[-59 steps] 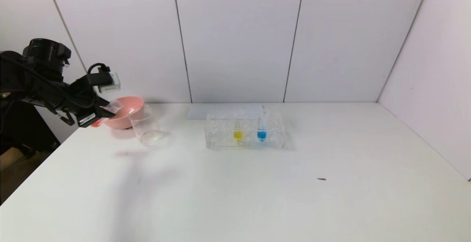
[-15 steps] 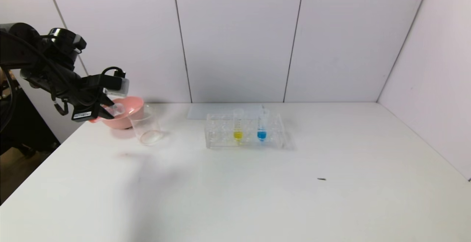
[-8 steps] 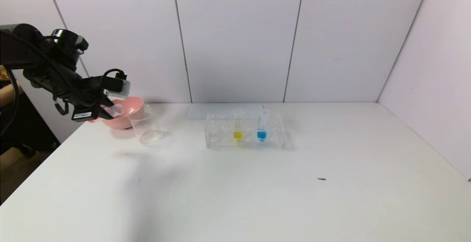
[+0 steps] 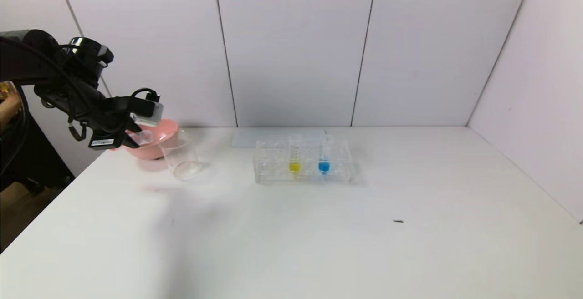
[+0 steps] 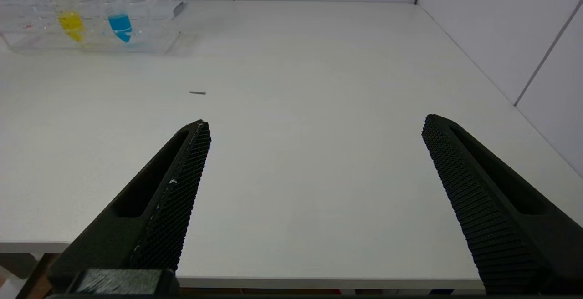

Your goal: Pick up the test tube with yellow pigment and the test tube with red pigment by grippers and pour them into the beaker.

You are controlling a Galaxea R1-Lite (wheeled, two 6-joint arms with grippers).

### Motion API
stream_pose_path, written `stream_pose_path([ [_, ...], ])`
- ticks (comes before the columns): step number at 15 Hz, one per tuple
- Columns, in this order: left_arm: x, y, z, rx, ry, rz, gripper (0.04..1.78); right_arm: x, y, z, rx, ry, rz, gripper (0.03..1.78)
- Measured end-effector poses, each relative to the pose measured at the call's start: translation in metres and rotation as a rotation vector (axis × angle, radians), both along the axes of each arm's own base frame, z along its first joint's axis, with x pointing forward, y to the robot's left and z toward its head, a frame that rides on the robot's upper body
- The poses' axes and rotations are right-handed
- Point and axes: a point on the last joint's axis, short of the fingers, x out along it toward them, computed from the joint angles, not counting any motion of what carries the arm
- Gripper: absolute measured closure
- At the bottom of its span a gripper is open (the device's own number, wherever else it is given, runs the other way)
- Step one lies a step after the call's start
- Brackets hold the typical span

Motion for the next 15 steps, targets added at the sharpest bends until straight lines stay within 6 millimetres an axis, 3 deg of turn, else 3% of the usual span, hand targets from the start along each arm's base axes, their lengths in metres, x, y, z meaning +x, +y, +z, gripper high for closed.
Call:
stream_pose_path([
  [15,0.007,-0.019,-0.001,0.088,-0.011,0.005,1.39,0.000,0.000,0.000,0.000,0.000,0.000,0.11],
])
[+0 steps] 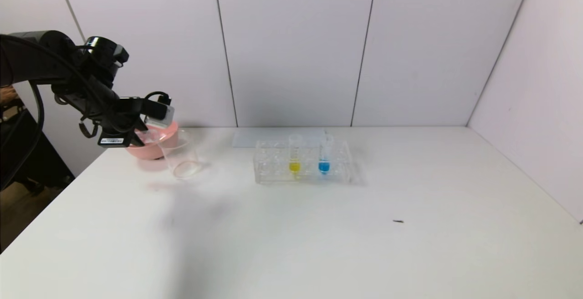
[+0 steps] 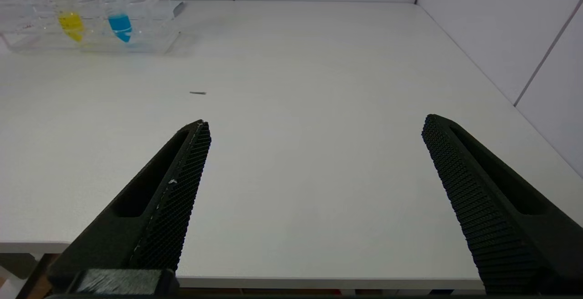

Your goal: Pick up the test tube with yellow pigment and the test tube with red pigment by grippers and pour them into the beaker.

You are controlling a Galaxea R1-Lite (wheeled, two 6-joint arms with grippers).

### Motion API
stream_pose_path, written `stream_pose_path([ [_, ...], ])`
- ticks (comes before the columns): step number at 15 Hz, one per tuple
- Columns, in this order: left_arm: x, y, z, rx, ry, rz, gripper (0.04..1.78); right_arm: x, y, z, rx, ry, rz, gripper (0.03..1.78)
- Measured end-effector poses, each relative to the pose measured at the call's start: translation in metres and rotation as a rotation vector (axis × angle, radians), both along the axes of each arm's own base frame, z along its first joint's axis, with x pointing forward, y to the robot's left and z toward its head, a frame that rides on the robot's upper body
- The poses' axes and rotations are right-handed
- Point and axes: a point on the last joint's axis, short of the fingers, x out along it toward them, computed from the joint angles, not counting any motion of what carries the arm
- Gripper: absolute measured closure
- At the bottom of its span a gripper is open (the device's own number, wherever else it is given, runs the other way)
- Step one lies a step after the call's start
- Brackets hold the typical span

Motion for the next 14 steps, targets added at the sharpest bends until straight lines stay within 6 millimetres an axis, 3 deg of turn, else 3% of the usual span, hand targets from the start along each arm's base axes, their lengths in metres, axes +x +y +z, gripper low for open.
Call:
stream_pose_path([
  [14,0.009,-0.013,-0.007,0.086,-0.011,0.019,1.39,0.000,0.000,0.000,0.000,0.000,0.000,0.11],
])
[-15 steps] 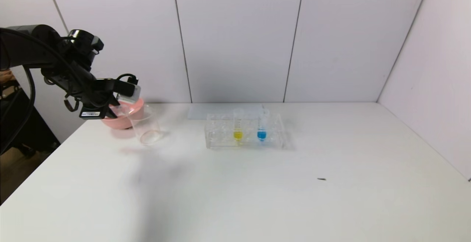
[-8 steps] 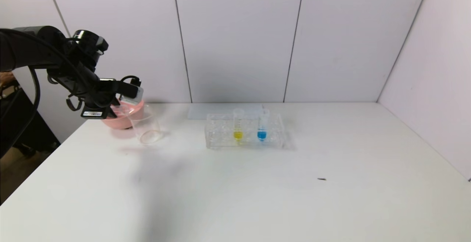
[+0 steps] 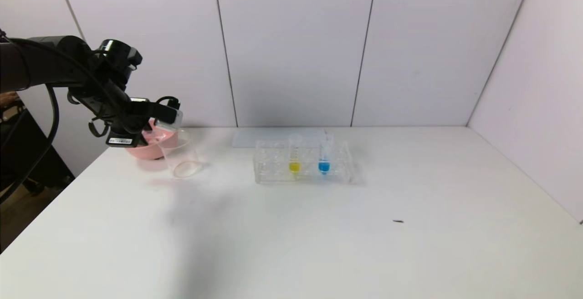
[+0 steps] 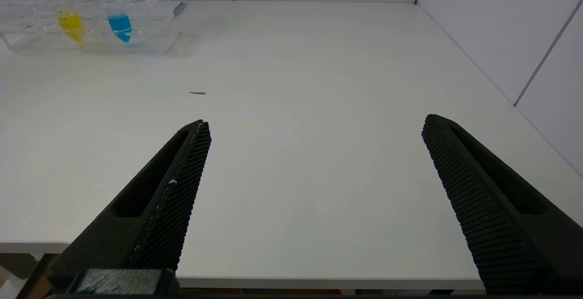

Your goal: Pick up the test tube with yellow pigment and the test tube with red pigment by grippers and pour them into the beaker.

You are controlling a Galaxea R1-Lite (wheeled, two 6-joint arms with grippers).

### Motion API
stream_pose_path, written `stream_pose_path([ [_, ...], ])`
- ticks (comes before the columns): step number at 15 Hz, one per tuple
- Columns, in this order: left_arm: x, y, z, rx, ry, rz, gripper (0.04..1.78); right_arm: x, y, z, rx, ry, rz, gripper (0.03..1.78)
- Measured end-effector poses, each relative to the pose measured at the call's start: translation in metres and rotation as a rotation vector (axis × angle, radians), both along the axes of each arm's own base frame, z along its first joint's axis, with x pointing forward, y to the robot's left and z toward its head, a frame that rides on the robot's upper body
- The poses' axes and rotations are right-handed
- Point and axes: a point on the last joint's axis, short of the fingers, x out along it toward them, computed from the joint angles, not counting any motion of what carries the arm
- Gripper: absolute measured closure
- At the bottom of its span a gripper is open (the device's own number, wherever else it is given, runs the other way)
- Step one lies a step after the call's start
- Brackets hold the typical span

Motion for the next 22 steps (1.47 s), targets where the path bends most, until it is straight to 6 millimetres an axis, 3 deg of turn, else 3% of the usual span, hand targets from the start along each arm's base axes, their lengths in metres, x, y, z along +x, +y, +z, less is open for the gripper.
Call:
stream_pose_path([
  [22,0.0081,-0.0104,-0.0051,0.059,-0.025,0.015,1.39,0.0000,0.0000,-0.0001,0.000,0.000,0.000,0.11],
])
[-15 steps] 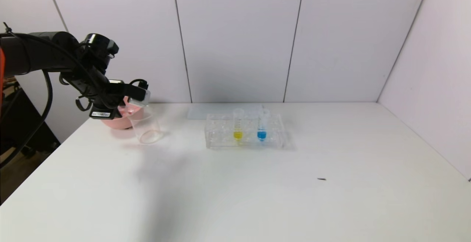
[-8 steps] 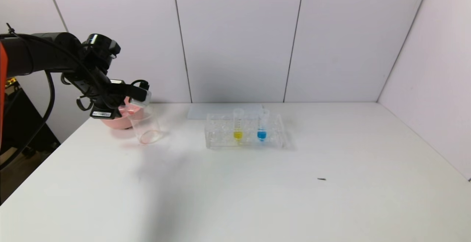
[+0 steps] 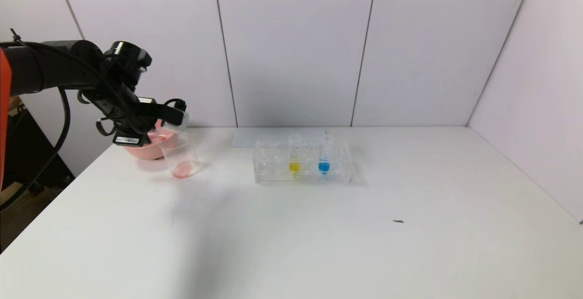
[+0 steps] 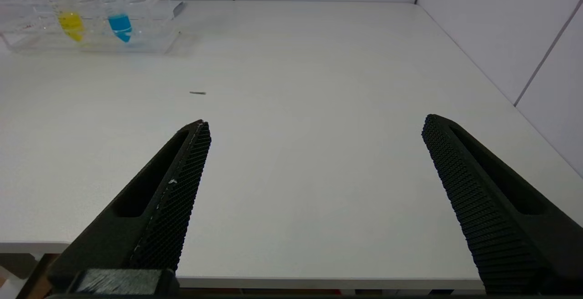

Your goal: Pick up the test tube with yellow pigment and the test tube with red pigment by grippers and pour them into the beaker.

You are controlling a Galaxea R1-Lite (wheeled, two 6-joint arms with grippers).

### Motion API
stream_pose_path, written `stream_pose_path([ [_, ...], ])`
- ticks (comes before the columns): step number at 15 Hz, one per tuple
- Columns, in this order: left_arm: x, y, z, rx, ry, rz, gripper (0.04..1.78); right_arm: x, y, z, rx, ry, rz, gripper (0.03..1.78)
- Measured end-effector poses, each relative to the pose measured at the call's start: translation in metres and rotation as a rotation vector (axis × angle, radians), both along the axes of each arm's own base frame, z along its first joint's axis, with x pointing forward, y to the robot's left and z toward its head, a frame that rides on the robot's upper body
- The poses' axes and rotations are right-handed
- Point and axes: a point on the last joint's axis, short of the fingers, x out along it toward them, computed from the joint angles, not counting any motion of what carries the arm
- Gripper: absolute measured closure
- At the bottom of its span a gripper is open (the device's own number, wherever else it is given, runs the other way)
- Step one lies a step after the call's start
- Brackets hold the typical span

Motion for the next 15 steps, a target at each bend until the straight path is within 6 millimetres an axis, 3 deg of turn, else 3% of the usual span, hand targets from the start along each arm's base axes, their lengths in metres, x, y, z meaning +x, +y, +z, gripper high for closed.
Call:
stream_pose_path([
  [15,-0.0001,-0.0038,0.0019,0.065,-0.006,0.016,1.39,0.0000,0.0000,0.0000,0.000,0.000,0.000,0.11],
])
